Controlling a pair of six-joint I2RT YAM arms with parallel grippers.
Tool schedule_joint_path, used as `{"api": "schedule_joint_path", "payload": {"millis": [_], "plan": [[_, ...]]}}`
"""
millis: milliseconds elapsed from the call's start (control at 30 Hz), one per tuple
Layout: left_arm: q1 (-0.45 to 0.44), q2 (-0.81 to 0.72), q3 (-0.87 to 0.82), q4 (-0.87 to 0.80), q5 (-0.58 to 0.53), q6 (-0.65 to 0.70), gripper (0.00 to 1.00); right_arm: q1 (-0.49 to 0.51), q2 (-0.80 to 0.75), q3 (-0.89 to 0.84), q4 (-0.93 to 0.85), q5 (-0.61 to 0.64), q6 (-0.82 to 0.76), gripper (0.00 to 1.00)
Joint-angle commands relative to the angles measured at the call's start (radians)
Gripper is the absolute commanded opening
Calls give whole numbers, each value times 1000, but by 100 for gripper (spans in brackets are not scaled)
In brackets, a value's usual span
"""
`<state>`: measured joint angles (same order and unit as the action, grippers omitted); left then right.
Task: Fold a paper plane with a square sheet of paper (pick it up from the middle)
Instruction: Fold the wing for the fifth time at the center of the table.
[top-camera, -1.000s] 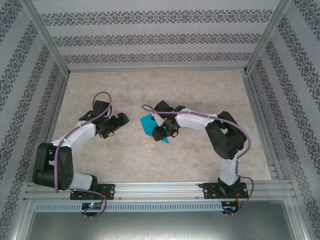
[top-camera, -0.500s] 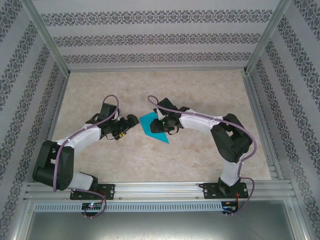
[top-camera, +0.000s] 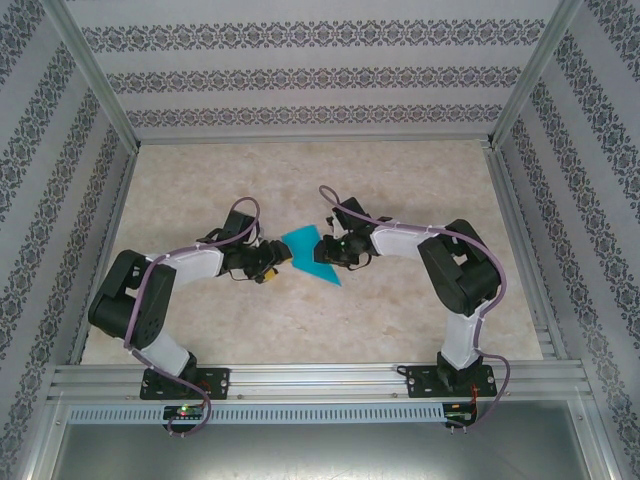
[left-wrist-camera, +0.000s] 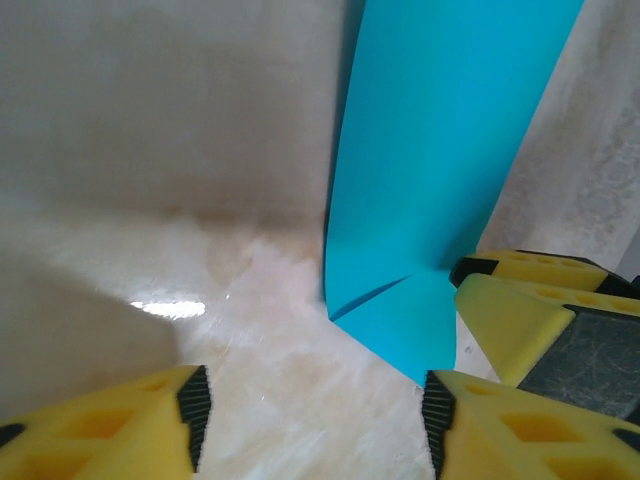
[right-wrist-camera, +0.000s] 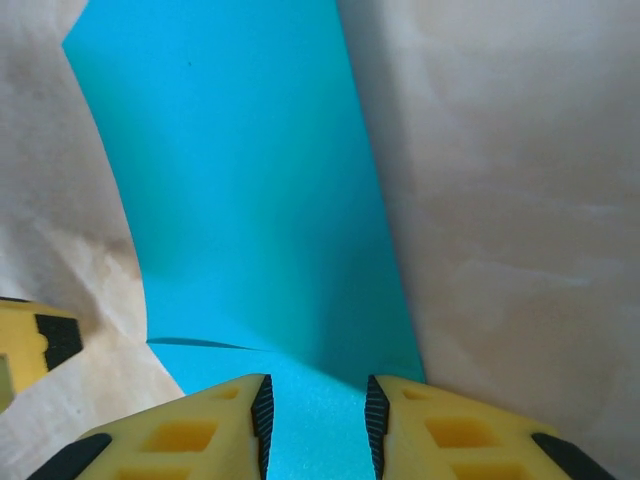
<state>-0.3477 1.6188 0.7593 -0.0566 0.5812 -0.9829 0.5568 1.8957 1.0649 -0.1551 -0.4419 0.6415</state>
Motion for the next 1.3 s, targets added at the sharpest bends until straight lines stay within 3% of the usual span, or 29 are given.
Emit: {"api": "schedule_joint_path", "payload": {"millis": [0, 433, 1000, 1267], "plan": [[-14, 21, 39, 53, 31, -27, 55, -27, 23, -49, 54, -63, 51, 33], [-37, 119, 102, 57, 52, -51, 43, -98, 48, -133, 219, -199, 148, 32], [-40, 225, 156, 132, 109, -80, 32, -119, 40, -165, 289, -244, 170, 32], [-40, 217, 130, 224, 139, -107, 15, -109, -9, -154, 346, -289, 106, 38]]}}
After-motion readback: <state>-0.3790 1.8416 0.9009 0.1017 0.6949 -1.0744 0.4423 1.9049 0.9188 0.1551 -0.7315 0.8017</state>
